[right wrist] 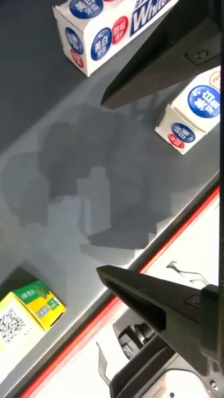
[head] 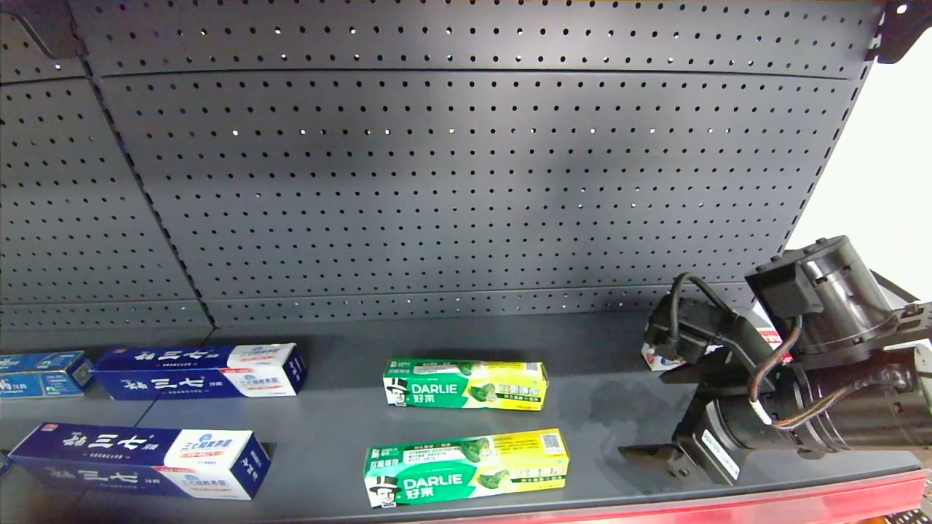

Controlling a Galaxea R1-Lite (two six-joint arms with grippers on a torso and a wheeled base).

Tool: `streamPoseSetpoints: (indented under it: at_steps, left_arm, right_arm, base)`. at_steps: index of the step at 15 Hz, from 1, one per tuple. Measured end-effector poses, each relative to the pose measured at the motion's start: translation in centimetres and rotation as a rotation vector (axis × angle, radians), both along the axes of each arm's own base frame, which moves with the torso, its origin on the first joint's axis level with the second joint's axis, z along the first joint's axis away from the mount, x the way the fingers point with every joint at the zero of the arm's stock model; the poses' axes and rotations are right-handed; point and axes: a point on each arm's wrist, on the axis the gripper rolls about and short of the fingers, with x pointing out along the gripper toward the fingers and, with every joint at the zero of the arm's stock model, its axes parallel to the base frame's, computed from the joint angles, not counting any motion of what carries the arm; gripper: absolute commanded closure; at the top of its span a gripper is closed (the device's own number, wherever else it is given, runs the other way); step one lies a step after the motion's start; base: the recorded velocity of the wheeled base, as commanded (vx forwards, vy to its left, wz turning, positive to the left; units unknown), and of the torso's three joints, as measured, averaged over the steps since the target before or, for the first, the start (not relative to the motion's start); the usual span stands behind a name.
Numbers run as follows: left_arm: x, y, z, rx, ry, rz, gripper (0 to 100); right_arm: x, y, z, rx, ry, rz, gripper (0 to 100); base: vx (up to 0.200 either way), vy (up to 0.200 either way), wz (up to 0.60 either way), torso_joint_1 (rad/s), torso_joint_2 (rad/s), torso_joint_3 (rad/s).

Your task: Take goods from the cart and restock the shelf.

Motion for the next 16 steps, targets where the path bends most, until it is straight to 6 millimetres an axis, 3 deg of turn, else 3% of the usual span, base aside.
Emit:
streamPoseSetpoints:
  at_steps: [16]
  left_arm:
    - [-0.6,0.1,-0.2,-0.014,-0.067,-0.003,0]
  right_arm:
    - [1.8,4.1,-2.0,-0.012,0.015,0.085,0]
  base:
    - [0.000,0.000,0.00,0.000,0.00,0.000]
